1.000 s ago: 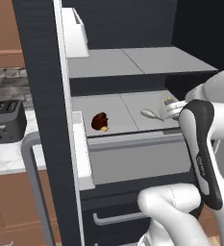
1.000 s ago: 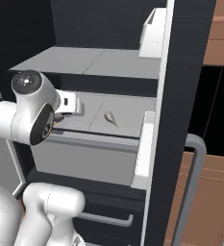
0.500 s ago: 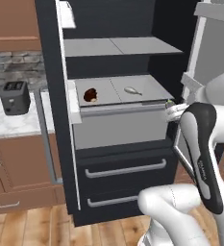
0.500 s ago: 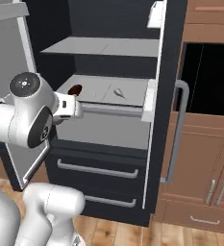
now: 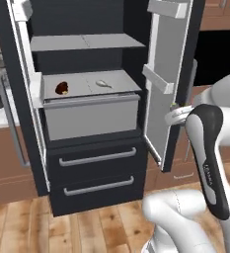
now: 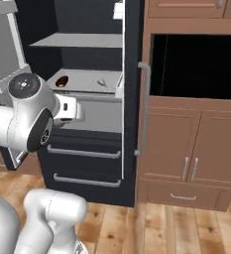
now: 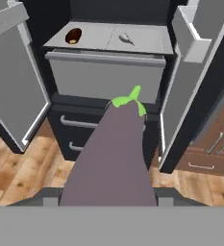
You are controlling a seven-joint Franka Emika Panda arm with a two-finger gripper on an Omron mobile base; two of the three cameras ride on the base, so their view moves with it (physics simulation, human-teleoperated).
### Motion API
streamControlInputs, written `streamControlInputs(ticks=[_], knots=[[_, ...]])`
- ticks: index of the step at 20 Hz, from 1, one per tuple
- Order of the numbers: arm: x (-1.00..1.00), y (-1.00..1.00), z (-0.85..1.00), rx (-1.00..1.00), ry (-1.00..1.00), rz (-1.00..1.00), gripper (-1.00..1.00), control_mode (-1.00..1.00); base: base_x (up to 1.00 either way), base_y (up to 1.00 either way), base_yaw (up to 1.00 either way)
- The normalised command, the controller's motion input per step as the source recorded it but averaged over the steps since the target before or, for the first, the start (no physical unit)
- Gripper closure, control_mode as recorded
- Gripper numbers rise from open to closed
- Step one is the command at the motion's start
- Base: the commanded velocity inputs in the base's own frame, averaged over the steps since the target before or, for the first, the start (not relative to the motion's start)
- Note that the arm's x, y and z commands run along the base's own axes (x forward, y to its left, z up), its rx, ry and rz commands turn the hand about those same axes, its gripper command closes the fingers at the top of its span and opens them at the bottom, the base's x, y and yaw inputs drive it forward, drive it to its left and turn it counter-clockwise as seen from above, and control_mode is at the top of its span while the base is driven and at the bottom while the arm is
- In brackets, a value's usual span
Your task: Gather the eggplant and potato from the fridge and place them on a tray on the dining counter. Then gather the fish and steak from the fridge and place them on the other tray.
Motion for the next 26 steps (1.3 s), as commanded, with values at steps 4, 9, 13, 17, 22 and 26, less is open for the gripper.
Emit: streamControlInputs(ticks=[4, 9, 13, 17, 22, 26], knots=[[0.00, 0.00, 0.00, 0.00, 0.00, 0.00, 1.00, 1.00, -0.05, -0.77, -0.24], [0.00, 0.00, 0.00, 0.00, 0.00, 0.00, 1.00, 1.00, 0.00, -0.93, -0.26], [0.00, 0.00, 0.00, 0.00, 0.00, 0.00, 1.00, 1.00, 0.00, -0.99, -0.23], [0.00, 0.00, 0.00, 0.00, 0.00, 0.00, 1.00, 1.00, 0.00, -1.00, -0.18], [0.00, 0.00, 0.00, 0.00, 0.00, 0.00, 1.00, 1.00, 0.01, -1.00, -0.13], [0.00, 0.00, 0.00, 0.00, 0.00, 0.00, 1.00, 1.00, 0.11, -1.00, -0.05]])
